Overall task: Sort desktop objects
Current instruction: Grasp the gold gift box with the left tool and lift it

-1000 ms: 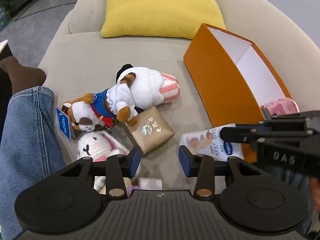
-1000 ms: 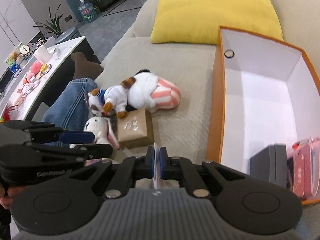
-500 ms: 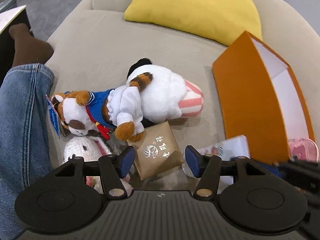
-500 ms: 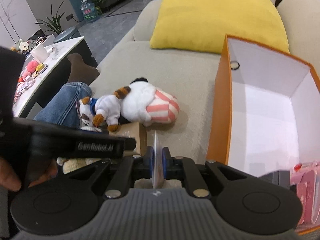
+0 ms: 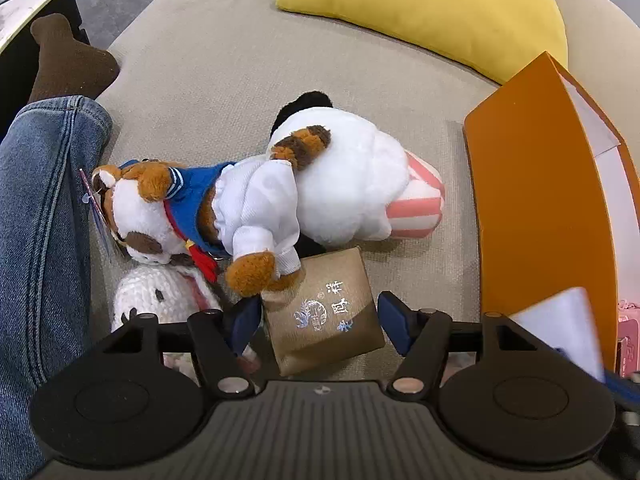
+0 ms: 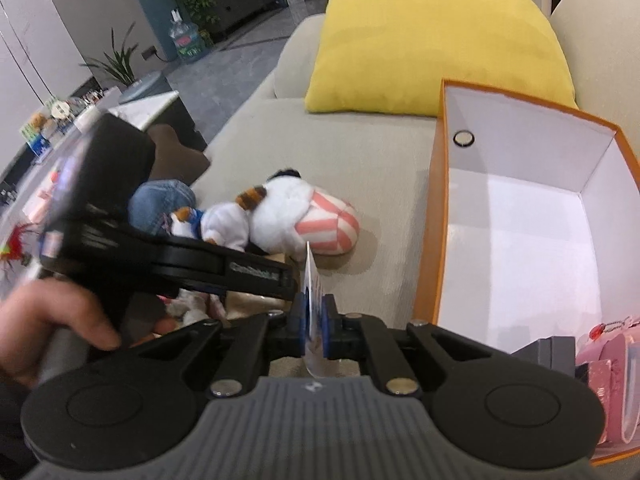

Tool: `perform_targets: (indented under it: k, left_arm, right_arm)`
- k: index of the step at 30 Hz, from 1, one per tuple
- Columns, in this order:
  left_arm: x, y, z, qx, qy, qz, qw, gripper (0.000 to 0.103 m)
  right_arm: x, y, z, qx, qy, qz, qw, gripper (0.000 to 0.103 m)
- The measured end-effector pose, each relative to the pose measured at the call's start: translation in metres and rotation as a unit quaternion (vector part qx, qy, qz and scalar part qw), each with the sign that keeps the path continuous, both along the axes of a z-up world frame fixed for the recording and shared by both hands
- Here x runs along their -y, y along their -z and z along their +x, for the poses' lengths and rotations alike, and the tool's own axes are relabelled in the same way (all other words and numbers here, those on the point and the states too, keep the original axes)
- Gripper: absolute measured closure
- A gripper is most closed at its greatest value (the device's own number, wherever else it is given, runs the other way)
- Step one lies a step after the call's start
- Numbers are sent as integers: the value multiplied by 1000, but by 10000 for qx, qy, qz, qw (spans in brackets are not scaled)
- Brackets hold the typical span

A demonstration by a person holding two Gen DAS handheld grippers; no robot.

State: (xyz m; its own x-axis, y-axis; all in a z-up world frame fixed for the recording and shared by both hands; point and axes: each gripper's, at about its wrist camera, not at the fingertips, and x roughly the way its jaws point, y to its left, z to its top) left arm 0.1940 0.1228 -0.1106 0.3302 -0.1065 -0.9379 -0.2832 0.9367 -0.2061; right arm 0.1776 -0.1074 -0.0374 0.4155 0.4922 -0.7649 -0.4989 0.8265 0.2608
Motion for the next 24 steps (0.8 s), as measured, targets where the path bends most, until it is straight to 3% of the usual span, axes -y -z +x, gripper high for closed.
perform_targets:
  k: [7,10,14,17,24]
  left_arm:
    - [-8,-20,-18,186,-52,-135,9997,30]
    - [-5,-45,-34,410,10,-248,9988,30]
    - [13,-82,-47,763,194,-281,9965,30]
    - [30,-110,-50,1017,437,-367,9932,30]
    - [93,-150,-47,1294,1136,-932,9806,30]
  right_arm:
    - [36,-49,-13,285,44,707,9971,96]
    - [62,-75,-22,485,222,1027,9933,96]
    - [96,-99,-37,937,645,963,9888,96]
    - [116,-99,-41,996,968,763,9874,96]
    - [140,-57,-36,375,1361,756,9871,96]
